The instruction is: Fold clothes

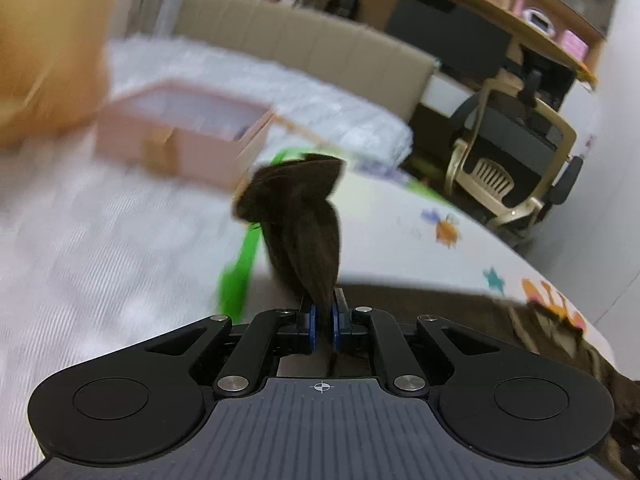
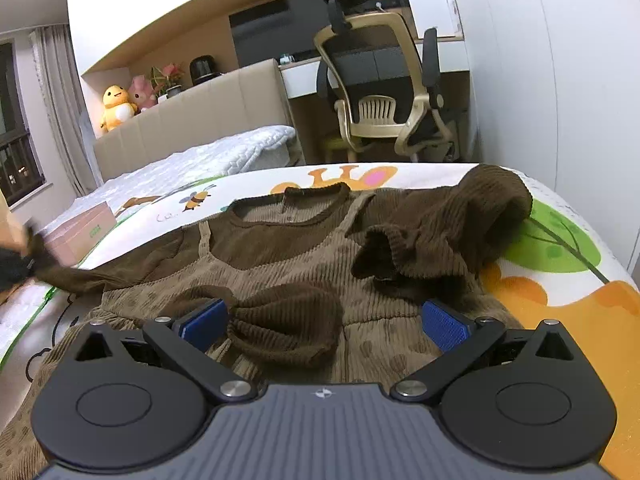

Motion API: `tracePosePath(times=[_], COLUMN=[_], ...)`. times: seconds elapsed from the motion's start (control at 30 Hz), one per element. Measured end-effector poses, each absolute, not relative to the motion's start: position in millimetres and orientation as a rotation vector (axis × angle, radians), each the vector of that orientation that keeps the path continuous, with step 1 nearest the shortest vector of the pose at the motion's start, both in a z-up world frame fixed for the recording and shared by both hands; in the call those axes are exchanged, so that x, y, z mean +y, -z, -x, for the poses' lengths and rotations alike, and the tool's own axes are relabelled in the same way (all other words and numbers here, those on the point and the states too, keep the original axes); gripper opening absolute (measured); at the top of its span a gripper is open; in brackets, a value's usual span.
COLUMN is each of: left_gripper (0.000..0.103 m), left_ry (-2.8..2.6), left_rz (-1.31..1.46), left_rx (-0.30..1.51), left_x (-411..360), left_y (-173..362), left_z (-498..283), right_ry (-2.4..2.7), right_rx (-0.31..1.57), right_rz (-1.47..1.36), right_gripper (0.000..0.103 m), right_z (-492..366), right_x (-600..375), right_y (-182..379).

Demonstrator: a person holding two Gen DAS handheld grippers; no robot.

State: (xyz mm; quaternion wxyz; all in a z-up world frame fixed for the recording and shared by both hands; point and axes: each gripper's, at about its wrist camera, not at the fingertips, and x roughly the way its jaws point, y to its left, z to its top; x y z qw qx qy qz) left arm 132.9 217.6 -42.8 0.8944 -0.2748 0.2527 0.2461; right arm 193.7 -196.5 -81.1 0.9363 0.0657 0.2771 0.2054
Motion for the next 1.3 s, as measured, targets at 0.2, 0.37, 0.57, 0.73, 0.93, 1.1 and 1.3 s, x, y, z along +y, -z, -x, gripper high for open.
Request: tracePosePath(times=[0.2, 0.37, 0.57, 0.73, 0.93, 1.1, 1.3], left_gripper=[0.034, 0.076, 0.082, 0.088, 0.096, 0.098, 0.100], left_ry=[-0.451, -0.433, -0.486, -0.487, -0.475, -0.453, -0.438], left_rz=[0.750, 0.863, 0.832, 0.742, 0.617, 0.649, 0.665], left_rx=[0.533, 0.478, 0.466, 0.452, 0.432, 0.415, 0.401], left_x=[213.4, 213.7, 210.0, 201.7, 183.1, 185.2, 187.7], left_y=[59.9, 58.0, 63.3, 69.5, 74.0, 75.3, 76.3], left_z=[-106.4, -113.4, -129.1, -132.5, -136.2, -131.4, -129.9], right_ry=[-0.416, -0.416, -0.417, -0.364, -0.237, -0.281, -0.291], right_rx=[0.559, 0.561, 0.561, 0.475, 0.473, 0.689, 0.629], right_rz=[-0.110, -0.127, -0.150, -0.151, -0.013, -0.306, -0.364], right_gripper=[0.103, 0.103, 0.103, 0.103, 0.103, 0.056, 0.010], right_z=[-199.1, -207.3, -216.6, -210.5, -238.4, -304.8, -312.4], right_x=[-191.6, -192.5, -192.5, -199.0, -205.2, -230.2, -263.5], right_y=[82.8, 85.9, 91.2, 85.1, 68.0, 82.2, 48.6])
